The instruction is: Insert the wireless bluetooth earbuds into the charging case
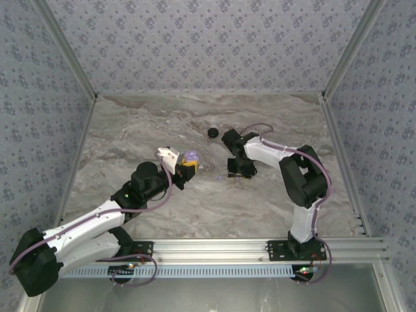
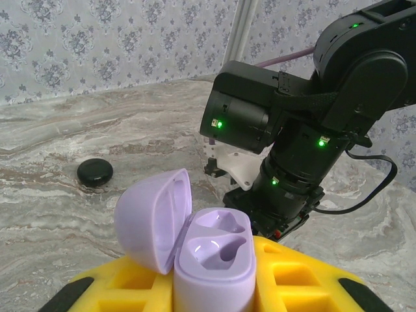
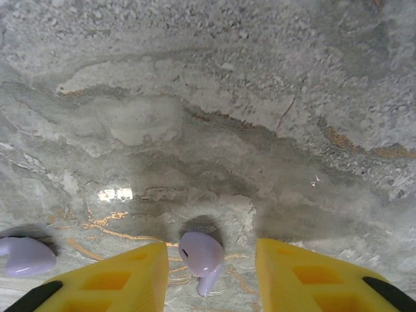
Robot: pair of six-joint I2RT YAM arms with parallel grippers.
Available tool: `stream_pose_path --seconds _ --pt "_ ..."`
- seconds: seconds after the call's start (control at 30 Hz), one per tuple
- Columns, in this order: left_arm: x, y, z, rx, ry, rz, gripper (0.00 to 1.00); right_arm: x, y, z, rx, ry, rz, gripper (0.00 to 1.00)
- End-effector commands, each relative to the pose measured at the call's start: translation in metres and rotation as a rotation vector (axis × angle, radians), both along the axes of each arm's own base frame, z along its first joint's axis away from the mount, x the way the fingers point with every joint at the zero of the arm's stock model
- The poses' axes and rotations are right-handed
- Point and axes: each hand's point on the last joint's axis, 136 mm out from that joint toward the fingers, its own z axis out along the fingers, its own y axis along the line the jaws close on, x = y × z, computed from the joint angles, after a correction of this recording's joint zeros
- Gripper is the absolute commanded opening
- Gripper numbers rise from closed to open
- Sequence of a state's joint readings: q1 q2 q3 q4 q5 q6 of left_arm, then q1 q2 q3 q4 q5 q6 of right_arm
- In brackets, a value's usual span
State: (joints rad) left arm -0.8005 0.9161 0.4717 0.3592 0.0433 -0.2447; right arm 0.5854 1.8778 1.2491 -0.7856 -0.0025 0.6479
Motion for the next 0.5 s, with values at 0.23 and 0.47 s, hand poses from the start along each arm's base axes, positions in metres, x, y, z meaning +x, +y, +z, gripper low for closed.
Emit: stream_pose_path --seconds 0.23,0.47 --pt "-0.003 0.0 0.015 -0.036 -0.037 -0.008 0.25 0.002 0.006 -0.009 -0.025 0.012 -0.009 0.37" --pt "-0.003 0.0 0.014 -0.035 -0.037 -0.007 0.25 0.004 0.007 -0.014 -0.033 0.022 0.002 0.3"
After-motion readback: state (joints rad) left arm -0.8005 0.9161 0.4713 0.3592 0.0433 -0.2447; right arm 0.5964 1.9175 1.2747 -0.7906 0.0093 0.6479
